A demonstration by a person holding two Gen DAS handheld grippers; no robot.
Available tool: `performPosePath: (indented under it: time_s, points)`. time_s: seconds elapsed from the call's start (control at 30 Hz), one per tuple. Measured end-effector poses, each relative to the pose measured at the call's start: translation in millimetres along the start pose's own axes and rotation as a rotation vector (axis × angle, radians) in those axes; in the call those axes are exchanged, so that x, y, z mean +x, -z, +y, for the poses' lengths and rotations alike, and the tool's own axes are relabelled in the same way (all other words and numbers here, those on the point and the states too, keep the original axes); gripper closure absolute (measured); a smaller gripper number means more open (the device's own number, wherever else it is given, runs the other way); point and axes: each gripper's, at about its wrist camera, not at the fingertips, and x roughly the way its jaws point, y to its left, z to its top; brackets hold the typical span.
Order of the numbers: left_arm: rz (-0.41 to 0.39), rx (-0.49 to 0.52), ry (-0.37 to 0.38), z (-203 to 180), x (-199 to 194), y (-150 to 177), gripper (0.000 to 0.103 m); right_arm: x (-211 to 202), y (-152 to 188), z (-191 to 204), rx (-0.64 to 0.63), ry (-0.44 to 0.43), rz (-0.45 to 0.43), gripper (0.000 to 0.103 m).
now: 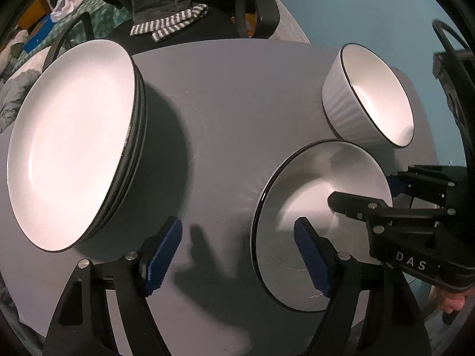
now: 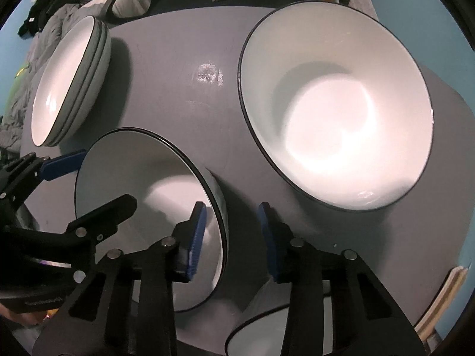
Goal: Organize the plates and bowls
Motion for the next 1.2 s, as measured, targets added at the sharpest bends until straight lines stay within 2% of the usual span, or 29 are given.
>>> performPosePath:
  time_s: [0.03,0.2,0.47,0.53,0.7,0.77,0.83,1.0,1.2]
  points:
    - [0.003,0.003,0.000,-1,1,1,0.028,0,0,1,-0.005,0.000,0.000,0.069]
    - [0.051,-0.022,0.021,1,15,3,0.051,-1,0,1,-0.004,-0.020,-0.002,0.074]
    - [0.066,-0.065,0.041,9,16,9,0.059,-1,-10,-5,0.027,-0.064,0.002,0.087]
    - [0.072,-0.072,0.042,13,17,8,0.061,-2,-9,-5,0.030,-0.060,-0.001,0.087]
    - [0.088,-0.083,0.088,8,16,11,0.088,-1,-8,1,0.049,-0.046,-0.008,0.090]
    - [0.094,-0.080,0.094,4,16,12,0.093,-3,-4,0,0.060,-0.044,-0.014,0.091]
    - [0.097,-0.079,0.072,0,16,14,0.093,-4,-3,1,0.070,-0.040,-0.022,0.093]
    - [0.098,-0.126,0.078,5,15,18,0.095,-8,-1,3,0.085,-0.009,-0.045,0.096]
    - [0.091,-0.135,0.072,12,12,32,0.096,-9,2,6,0.113,-0.006,-0.055,0.096]
